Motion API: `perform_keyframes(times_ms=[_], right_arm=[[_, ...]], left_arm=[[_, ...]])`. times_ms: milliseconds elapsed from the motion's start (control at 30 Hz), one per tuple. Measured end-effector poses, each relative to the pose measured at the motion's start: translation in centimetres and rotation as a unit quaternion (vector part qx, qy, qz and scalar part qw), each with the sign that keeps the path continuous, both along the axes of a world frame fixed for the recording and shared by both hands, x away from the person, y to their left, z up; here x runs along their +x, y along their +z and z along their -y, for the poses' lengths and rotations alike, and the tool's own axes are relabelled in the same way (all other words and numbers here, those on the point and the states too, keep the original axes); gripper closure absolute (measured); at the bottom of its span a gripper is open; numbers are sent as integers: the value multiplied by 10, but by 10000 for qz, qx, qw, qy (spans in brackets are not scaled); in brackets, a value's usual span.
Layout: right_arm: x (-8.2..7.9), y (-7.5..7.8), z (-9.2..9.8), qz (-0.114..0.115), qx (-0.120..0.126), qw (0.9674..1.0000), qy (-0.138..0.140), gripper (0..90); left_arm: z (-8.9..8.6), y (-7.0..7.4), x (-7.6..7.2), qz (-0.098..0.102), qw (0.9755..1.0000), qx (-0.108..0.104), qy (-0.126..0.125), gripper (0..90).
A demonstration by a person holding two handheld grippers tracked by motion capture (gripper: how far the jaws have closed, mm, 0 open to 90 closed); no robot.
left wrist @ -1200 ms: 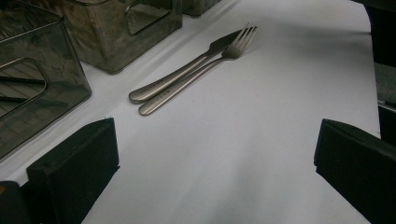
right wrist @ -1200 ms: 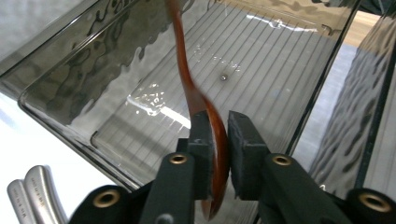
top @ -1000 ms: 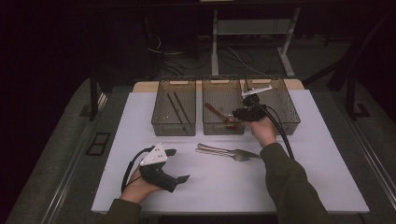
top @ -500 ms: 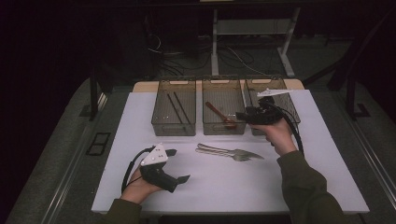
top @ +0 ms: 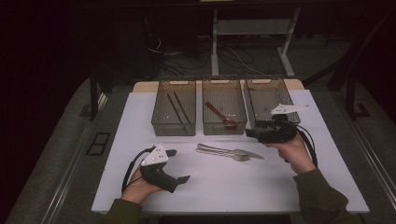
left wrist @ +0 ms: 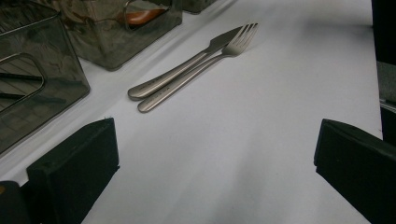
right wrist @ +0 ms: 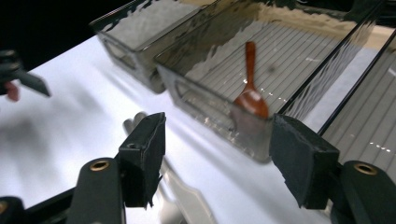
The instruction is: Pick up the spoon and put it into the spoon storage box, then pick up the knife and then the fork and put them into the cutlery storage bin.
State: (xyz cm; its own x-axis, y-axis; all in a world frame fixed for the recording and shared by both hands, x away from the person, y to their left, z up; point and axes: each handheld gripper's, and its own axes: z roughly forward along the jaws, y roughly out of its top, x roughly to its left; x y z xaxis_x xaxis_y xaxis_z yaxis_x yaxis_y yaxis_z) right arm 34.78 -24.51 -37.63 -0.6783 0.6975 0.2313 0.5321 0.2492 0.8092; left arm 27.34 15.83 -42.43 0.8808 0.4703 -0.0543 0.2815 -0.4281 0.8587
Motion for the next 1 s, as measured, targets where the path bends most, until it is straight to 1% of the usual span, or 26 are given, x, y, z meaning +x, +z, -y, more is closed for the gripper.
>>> perform_keyframes(times_ms=[100, 167, 200, 333, 400, 433, 467, 533, 600, 700, 733, 767, 800, 867, 933, 967, 1000], right_arm=[[-9, -5, 5, -18, -36, 10000, 41, 341], [-15, -9, 10, -30, 42, 10000, 56, 331], [-18, -10, 12, -50, 36, 10000, 47, 322], [-30, -18, 20, 18, -50, 10000, 56, 297], [-37, -21, 24, 23, 14, 10000, 61, 291], [-37, -21, 24, 23, 14, 10000, 61, 291], [-45, -24, 27, 49, 46, 10000, 70, 281], [-52, -28, 30, 70, 32, 9999, 83, 273], [-59, -33, 34, 76, -22, 9999, 125, 264], [-68, -41, 39, 145, -111, 9998, 115, 245], [-71, -44, 41, 119, -127, 9998, 81, 244], [-73, -46, 43, 96, -132, 9998, 60, 245], [-76, -48, 45, 70, -138, 9999, 38, 244], [-82, -52, 49, 49, -193, 9998, 51, 244], [-87, -54, 52, 59, -247, 9997, 21, 244], [-88, -55, 53, 70, -244, 9997, 28, 244], [-90, -55, 55, 77, -245, 9997, 23, 244]], left_arm=[[-1, 1, 0, 0, 10000, 4, 12, 0], [-1, 1, 0, -2, 10000, -4, 19, 0], [-1, 1, 0, -2, 10000, -4, 19, 0], [-1, 1, -1, 9, 10000, -9, 31, 0], [-1, 1, -1, 12, 10000, 3, 23, 0], [-1, 1, 0, 16, 10000, -2, 26, 0], [-1, 1, 0, -1, 10000, 7, 31, 0], [-1, 0, 1, -24, 10000, 30, 19, 0], [-1, 0, 2, -29, 10000, 33, 9, 0], [1, -1, 3, -46, 10000, 44, 10, 0], [2, -1, 4, -50, 10000, 37, 7, 0], [2, 0, 5, -46, 10000, 74, -19, 0], [3, 1, 6, -46, 10000, 52, -17, 0], [4, 2, 8, -24, 10000, 57, -41, 19], [8, 4, 14, -73, 9999, 24, -112, 49], [10, 4, 17, -107, 9998, 11, -175, 81], [12, 5, 19, -133, 9996, 3, -267, 137]])
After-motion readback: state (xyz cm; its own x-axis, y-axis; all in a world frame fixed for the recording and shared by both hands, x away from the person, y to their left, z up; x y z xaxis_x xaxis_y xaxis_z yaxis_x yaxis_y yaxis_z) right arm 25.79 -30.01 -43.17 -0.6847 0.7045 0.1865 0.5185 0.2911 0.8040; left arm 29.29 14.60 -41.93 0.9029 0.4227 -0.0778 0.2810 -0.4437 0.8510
